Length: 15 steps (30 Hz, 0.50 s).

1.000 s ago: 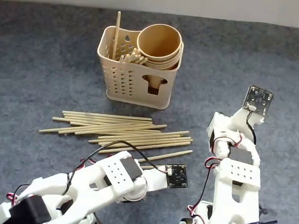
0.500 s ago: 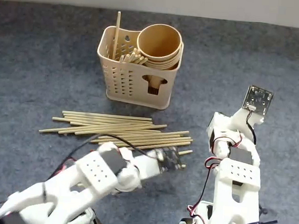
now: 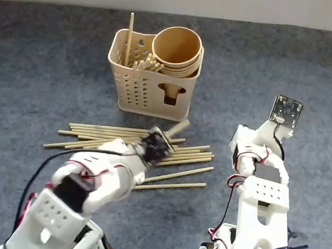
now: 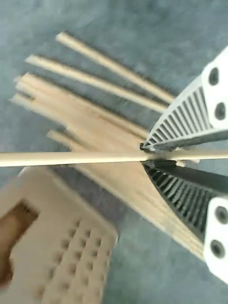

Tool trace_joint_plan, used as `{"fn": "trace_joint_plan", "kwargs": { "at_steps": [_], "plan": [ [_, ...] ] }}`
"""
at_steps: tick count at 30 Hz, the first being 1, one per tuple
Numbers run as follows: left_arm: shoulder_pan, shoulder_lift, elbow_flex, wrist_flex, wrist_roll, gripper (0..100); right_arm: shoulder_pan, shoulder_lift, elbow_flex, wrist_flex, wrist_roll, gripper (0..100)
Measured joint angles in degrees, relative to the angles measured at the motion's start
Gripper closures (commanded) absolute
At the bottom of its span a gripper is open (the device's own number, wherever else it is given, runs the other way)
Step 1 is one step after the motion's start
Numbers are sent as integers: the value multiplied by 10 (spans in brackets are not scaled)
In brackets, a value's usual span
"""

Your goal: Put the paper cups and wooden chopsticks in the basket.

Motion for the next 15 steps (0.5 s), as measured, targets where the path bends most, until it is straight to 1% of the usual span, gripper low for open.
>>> {"fn": "trace_joint_plan", "kwargs": {
  "at_steps": [5, 9, 12, 15],
  "plan": [
    [-55, -31, -57, 0, 8, 995, 0, 0, 0, 0, 0, 988],
    [-82, -31, -115, 0, 54, 995, 0, 0, 4, 0, 0, 988],
    [-110, -25, -154, -33, 88, 995, 0, 0, 4, 0, 0, 988],
    [-134, 0, -177, -90, 121, 995, 0, 0, 4, 0, 0, 988]
  ]
}}
